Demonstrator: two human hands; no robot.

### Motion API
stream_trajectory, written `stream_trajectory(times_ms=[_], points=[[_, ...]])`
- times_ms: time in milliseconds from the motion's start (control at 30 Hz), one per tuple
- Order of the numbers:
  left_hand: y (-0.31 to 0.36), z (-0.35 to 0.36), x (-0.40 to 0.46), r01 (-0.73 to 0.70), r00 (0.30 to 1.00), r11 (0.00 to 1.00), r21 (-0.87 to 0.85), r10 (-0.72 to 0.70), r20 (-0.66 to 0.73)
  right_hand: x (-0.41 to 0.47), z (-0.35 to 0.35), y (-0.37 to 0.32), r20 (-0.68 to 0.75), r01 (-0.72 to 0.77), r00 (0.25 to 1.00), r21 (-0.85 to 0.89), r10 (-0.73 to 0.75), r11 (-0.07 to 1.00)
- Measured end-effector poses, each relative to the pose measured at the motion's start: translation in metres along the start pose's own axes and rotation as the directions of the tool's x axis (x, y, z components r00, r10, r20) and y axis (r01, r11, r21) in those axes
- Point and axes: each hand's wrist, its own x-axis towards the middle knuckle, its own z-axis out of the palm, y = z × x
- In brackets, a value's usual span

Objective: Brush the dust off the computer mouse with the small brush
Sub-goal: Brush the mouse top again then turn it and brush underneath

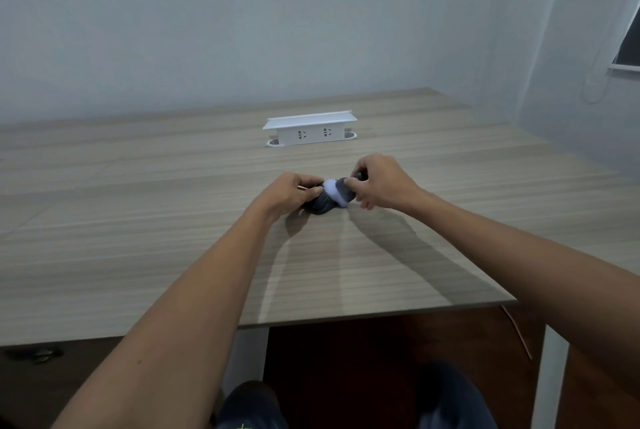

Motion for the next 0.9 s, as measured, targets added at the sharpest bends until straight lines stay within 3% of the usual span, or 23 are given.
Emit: stream_trajectory(times_ms=[167,267,467,733,900], points=[[0.001,-0.001,0.000,0.017,1.000,1.000,-0.009,-0.016,0.026,0.009,-0.003,0.012,-0.072,-0.020,0.997,-0.115,0.011,0.993],[-0.001,-0.001,-0.001,0.013,1.000,1.000,-0.024,-0.012,0.024,0.003,0.002,0.007,-0.075,0.042,0.996,-0.120,-0.051,0.992],[0.002,0.000,-0.006,0.000,1.000,0.998,-0.064,0.002,0.025,0.006,-0.011,-0.003,0.047,0.121,0.992,-0.114,-0.117,0.986],[0.006,-0.001,-0.009,0.001,1.000,1.000,-0.010,-0.001,0.012,0.031,0.005,0.014,-0.052,0.047,0.997,-0.194,-0.058,0.980],[0.007,0.001,-0.008,-0.003,1.000,1.000,-0.013,0.003,0.010,0.016,0.000,0.010,-0.071,0.097,0.991,-0.195,-0.113,0.976]])
